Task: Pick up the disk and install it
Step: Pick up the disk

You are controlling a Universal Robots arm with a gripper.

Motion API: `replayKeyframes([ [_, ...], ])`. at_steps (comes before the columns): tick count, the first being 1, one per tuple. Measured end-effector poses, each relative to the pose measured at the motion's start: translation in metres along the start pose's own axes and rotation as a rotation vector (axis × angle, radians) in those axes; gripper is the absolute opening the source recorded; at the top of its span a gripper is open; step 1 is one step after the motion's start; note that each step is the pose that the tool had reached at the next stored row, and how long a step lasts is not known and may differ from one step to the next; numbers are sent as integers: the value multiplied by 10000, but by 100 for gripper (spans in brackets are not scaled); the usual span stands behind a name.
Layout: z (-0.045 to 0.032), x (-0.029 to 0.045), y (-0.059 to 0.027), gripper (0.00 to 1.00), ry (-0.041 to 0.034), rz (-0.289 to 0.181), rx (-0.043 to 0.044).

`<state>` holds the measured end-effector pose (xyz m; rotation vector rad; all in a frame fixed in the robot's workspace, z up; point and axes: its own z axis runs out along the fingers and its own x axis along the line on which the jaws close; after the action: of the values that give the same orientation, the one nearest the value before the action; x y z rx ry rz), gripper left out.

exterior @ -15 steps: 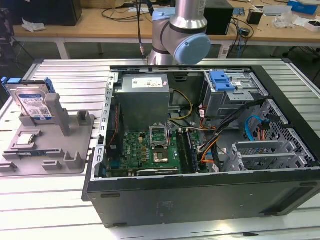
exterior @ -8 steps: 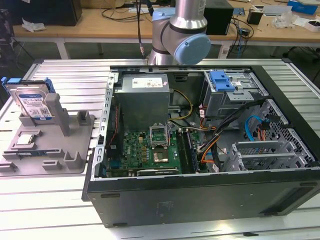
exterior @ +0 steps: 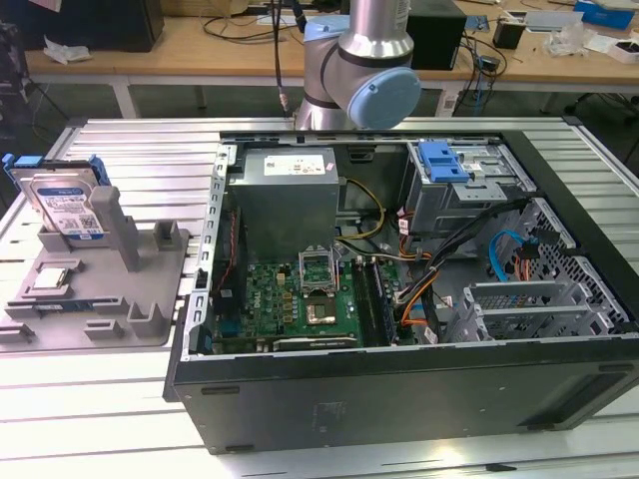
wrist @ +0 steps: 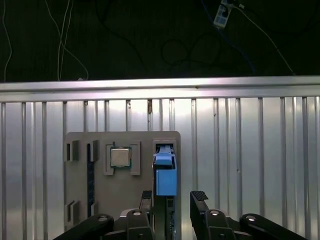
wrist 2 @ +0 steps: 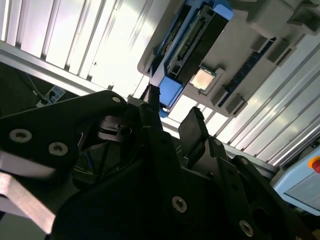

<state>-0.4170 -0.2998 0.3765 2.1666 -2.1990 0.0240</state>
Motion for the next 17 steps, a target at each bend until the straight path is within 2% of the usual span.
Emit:
replayKeyframes([
  [17, 131, 40, -21, 44, 0, -25, 1],
])
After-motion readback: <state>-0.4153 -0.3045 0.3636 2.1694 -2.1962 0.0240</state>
